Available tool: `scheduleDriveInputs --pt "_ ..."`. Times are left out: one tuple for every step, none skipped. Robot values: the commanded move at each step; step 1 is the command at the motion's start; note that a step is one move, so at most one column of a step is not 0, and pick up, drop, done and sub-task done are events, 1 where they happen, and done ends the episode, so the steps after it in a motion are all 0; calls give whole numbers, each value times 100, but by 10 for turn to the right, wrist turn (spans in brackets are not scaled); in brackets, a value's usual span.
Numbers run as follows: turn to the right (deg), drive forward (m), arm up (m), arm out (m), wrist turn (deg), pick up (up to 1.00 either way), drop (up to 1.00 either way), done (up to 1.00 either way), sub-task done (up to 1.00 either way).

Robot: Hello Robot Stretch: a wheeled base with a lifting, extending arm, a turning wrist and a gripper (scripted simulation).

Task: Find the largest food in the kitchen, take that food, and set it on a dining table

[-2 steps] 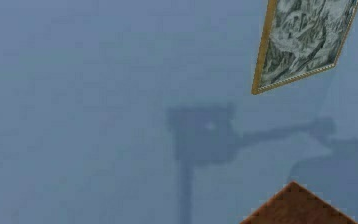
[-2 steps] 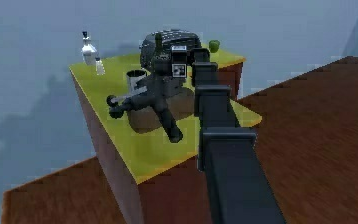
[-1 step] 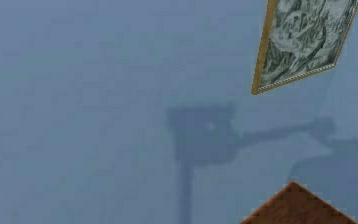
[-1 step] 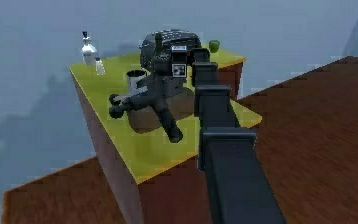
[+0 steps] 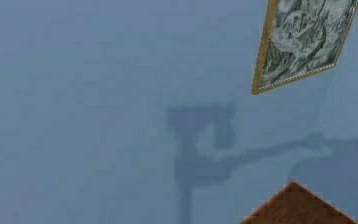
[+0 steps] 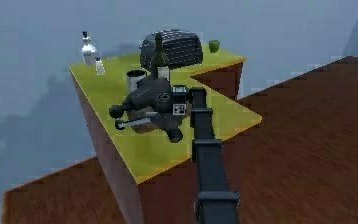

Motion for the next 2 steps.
scheduleDriveInputs --pt "0 0 0 0 0 100 0 0 0" --pt "0 0 10 0 0 0 0 0 0"
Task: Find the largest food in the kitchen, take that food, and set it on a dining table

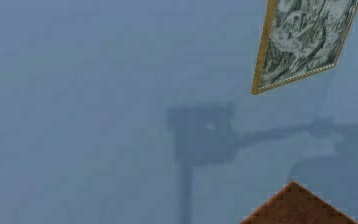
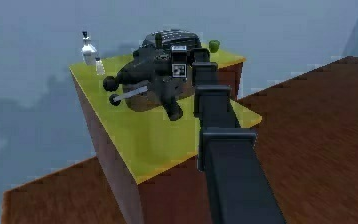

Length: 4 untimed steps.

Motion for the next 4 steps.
scheduleDriveInputs --pt "0 0 0 0 -450 0 0 0 0" --pt "0 0 0 0 -420 0 0 0 0" --pt "0 0 0 -34 0 0 0 0 0" --pt "450 0 0 0 0 0 0 0 0"
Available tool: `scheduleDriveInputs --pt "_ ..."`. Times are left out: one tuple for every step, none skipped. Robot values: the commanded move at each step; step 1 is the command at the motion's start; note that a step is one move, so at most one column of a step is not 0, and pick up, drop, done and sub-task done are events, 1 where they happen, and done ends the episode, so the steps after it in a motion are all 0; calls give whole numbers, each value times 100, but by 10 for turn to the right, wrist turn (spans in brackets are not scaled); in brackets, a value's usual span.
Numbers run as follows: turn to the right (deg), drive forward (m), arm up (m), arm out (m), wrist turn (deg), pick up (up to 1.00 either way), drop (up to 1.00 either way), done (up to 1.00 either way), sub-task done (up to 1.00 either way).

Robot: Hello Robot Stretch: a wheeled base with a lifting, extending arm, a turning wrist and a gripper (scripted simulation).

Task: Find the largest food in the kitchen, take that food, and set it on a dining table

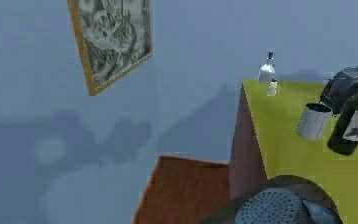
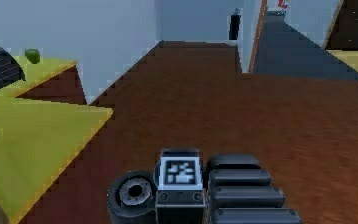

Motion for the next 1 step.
scheduleDriveInputs --pt "450 0 0 0 0 0 0 0 0"
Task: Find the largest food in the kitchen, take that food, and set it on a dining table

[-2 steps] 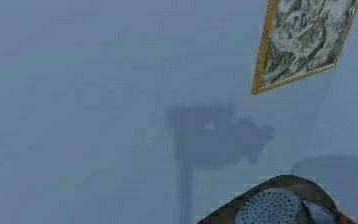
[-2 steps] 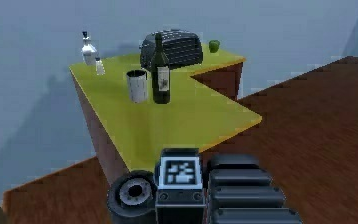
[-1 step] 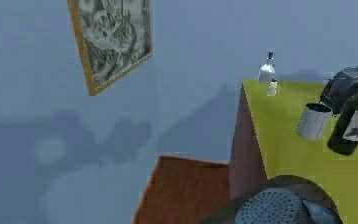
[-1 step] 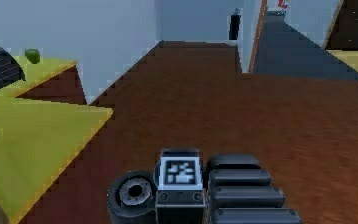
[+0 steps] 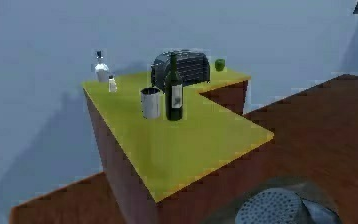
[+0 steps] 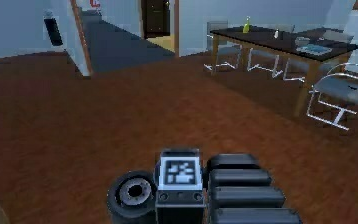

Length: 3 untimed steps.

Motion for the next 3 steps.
scheduleDriveInputs --pt "450 0 0 0 0 0 0 0 0" --pt "270 0 0 0 0 0 0 0 0" --pt "0 100 0 0 0 0 0 0 0"
